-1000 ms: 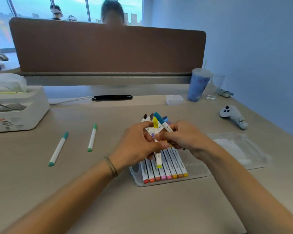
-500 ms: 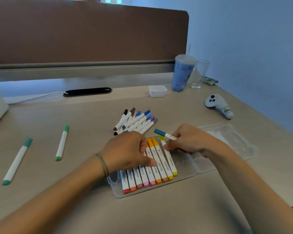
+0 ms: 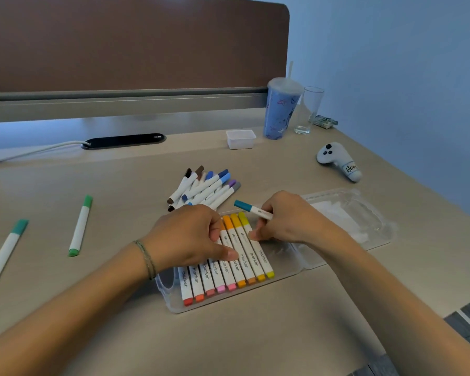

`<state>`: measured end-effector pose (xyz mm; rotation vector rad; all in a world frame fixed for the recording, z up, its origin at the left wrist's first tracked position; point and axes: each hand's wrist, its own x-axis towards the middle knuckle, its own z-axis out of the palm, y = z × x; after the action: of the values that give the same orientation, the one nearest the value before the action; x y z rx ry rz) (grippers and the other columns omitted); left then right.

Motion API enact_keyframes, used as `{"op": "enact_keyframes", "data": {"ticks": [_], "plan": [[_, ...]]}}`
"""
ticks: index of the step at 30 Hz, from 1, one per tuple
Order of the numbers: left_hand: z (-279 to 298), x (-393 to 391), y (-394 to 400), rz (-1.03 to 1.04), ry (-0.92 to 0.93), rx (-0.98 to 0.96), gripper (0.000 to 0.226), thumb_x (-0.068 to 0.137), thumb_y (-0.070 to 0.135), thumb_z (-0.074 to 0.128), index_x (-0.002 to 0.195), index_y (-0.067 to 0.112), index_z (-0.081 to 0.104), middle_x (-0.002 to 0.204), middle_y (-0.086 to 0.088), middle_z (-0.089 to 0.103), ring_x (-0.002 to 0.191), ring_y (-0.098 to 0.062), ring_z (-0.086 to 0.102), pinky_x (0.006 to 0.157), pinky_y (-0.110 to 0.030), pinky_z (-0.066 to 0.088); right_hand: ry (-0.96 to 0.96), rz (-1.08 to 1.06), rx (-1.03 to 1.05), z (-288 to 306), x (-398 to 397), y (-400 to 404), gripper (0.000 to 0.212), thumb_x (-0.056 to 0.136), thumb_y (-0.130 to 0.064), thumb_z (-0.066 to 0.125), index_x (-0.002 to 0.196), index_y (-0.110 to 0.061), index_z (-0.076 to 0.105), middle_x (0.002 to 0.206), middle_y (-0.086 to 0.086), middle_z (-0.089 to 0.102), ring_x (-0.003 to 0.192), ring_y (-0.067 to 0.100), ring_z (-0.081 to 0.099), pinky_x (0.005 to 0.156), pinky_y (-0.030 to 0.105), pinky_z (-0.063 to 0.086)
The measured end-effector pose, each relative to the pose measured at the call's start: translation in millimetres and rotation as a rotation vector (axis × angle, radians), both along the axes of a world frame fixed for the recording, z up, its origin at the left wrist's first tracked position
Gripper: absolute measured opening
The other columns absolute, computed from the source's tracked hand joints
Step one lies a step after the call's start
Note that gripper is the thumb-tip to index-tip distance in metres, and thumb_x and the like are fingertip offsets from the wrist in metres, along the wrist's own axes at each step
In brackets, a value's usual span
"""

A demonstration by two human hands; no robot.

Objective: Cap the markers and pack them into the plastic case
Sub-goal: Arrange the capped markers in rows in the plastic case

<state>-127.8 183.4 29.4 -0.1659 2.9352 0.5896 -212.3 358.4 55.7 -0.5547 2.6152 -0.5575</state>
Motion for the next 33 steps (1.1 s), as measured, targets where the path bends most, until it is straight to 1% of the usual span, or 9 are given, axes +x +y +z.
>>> {"op": "enact_keyframes", "data": {"ticks": [4,7,11,14,18,21,25,31,33], "plan": [[-1.6,1.1,-1.1,-0.004,-0.002,0.009,0.044,0.071,0.063,0.075,0.071,0.026,0.052,0.083,0.010,0.070,0.082,-0.004,0.064,0.077,-0.030,0.057,-0.137,-0.090,-0.241,4.1,-0.7,16.8,0.020,0.099,-0.028,0.061,0.089,-0.015,0.073,0.072,0.001,0.065,0.061,0.011,0.055,0.056,0.023,0.042],[-1.3,0.1,-1.3,-0.017,-0.001,0.004,0.044,0.072,0.063,0.075,0.071,0.026,0.051,0.083,0.010,0.069,0.080,-0.005,0.063,0.070,-0.025,0.052,-0.181,-0.140,-0.329,7.1,-0.4,22.7,0.026,0.101,-0.022,0.058,0.088,-0.014,0.079,0.077,0.001,0.069,0.066,0.011,0.059,0.061,0.024,0.051],[-1.9,-0.3,-1.9,-0.013,0.003,0.004,0.042,0.073,0.062,0.075,0.071,0.026,0.052,0.084,0.009,0.069,0.081,-0.004,0.062,0.071,-0.024,0.052,-0.071,-0.113,-0.231,8.1,-2.0,25.2,0.016,0.095,-0.029,0.069,0.096,-0.020,0.083,0.085,-0.006,0.066,0.075,0.010,0.053,0.062,0.023,0.038],[-1.5,0.5,-1.5,-0.021,0.002,-0.004,0.042,0.074,0.062,0.074,0.072,0.026,0.051,0.084,0.009,0.069,0.081,-0.005,0.062,0.073,-0.025,0.053,-0.061,-0.127,-0.215,4.6,-2.9,20.1,0.015,0.091,-0.031,0.075,0.095,-0.020,0.083,0.094,-0.003,0.072,0.085,0.014,0.062,0.066,0.026,0.048],[-1.4,1.7,-2.1,-0.027,0.001,-0.004,0.043,0.073,0.063,0.073,0.072,0.026,0.052,0.085,0.008,0.070,0.083,-0.006,0.063,0.077,-0.029,0.056,-0.090,-0.151,-0.177,-2.0,-2.7,8.7,0.013,0.088,-0.026,0.079,0.087,-0.013,0.081,0.084,0.002,0.077,0.075,0.015,0.073,0.074,0.030,0.062],[-0.7,1.7,-2.2,-0.030,-0.003,-0.005,0.042,0.074,0.063,0.073,0.072,0.026,0.052,0.086,0.008,0.070,0.083,-0.006,0.063,0.076,-0.029,0.056,-0.050,-0.134,-0.091,-6.3,-1.4,3.6,0.018,0.088,-0.030,0.078,0.085,-0.012,0.078,0.077,0.002,0.077,0.066,0.011,0.073,0.068,0.026,0.062],[-0.6,1.0,-1.5,-0.029,-0.004,-0.012,0.042,0.075,0.062,0.073,0.072,0.026,0.052,0.082,0.009,0.068,0.079,-0.004,0.061,0.069,-0.022,0.050,0.039,-0.104,0.006,-8.3,1.0,-1.2,0.021,0.088,-0.035,0.078,0.083,-0.015,0.074,0.078,-0.001,0.075,0.069,0.011,0.073,0.073,0.027,0.062],[0.2,-0.3,-1.1,-0.025,-0.021,-0.013,0.042,0.074,0.063,0.073,0.072,0.026,0.053,0.085,0.008,0.069,0.082,-0.006,0.061,0.073,-0.027,0.052,0.119,-0.051,0.045,-11.0,4.5,-2.8,0.021,0.089,-0.035,0.076,0.080,-0.018,0.069,0.081,-0.002,0.072,0.081,0.012,0.071,0.084,0.031,0.060],[1.2,0.1,-1.2,-0.022,-0.026,-0.006,0.042,0.074,0.062,0.073,0.071,0.026,0.053,0.085,0.008,0.069,0.082,-0.007,0.061,0.072,-0.026,0.051,0.117,-0.051,0.046,-11.7,4.6,-0.9,0.022,0.089,-0.036,0.076,0.079,-0.018,0.069,0.077,-0.004,0.071,0.078,0.010,0.070,0.082,0.028,0.058]]}}
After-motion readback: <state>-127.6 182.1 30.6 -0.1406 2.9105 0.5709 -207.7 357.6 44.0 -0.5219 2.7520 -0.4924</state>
